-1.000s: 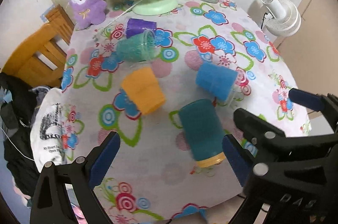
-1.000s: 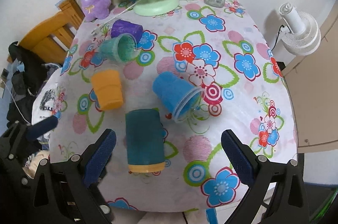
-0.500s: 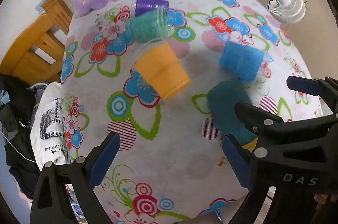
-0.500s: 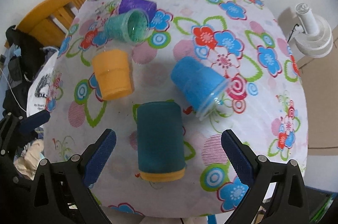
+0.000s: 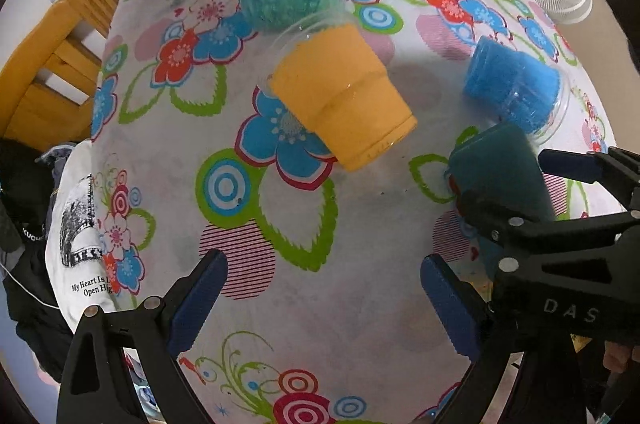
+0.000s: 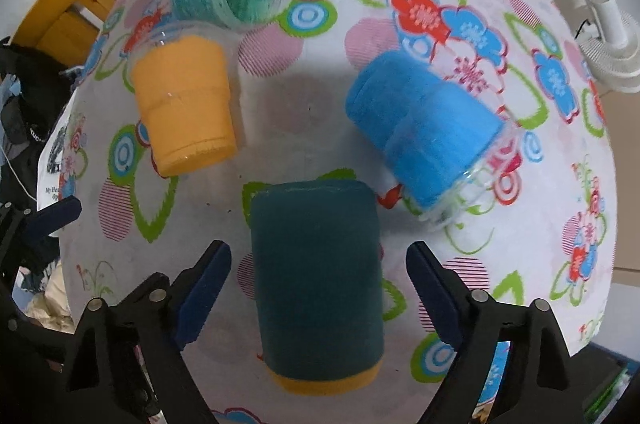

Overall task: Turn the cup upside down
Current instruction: 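Close the right gripper on the teal cup while the left gripper releases it, then turn the teal cup rim-down with the right gripper and lower it onto the table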

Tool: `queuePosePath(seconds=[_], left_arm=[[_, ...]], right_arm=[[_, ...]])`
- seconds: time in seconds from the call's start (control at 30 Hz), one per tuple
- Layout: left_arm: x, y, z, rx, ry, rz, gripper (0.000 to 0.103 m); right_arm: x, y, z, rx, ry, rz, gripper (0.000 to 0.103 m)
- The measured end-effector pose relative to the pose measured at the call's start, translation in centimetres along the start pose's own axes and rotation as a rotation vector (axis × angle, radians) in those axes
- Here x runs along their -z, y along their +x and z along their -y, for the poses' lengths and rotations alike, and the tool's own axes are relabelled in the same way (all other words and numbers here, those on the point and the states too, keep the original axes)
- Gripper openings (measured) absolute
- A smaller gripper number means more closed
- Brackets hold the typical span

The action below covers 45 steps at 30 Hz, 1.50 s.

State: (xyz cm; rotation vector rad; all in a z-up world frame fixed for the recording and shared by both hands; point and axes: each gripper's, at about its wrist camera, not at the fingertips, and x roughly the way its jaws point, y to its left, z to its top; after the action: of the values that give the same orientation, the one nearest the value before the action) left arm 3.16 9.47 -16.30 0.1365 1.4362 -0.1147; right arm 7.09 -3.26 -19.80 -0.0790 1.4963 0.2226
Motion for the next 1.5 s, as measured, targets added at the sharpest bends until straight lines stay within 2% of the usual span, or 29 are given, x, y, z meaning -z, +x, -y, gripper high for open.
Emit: queuePosePath(seconds=[0.13,0.3,0.53,0.73,0.87,1.07,1.27,1.5], left_arm=[[-0.2,0.9,0.0,0.009,0.005,-0.018,0.098],[-0.5,1.7,0.0,0.011,0.004,-0.032,0.098],[-0.4,2.8,0.1,0.013,0.003,-0.053,0.098],[0.1,2.6,0.0,0.021,-0.008,-0.049,0.098],[0.2,1.3,0.0,0.040,-0.031,-0.040,0.098],[0.5,-1.3,0.4,0.083,-0.068,0.008,0.098],[0.7,-4.5,1.6,0.089,-0.058,0.075,0.098],[1.3,-7.2,1.9,0.075,-0.043,0.153,0.098]], right_arm=[[-0.5,1.2,-0.3,-0.001,-0.011,-0.023,0.084],[-1.0,2.7,-0.8,0.006,-0.037,-0.053,0.072],[-0.9,3.0,-2.0,0.056,-0.098,-0.035,0.069],[-0.4,2.0,-2.1,0.030,-0.101,0.000,0.069],[-0.1,-0.2,-2.0,0.012,-0.095,0.047,0.069],[1.2,-4.5,-1.7,0.013,-0.075,0.162,0.068],[2.3,-8.7,-0.1,-0.001,-0.048,0.264,0.068],[3.7,-11.7,-0.4,-0.010,-0.074,0.418,0.068]])
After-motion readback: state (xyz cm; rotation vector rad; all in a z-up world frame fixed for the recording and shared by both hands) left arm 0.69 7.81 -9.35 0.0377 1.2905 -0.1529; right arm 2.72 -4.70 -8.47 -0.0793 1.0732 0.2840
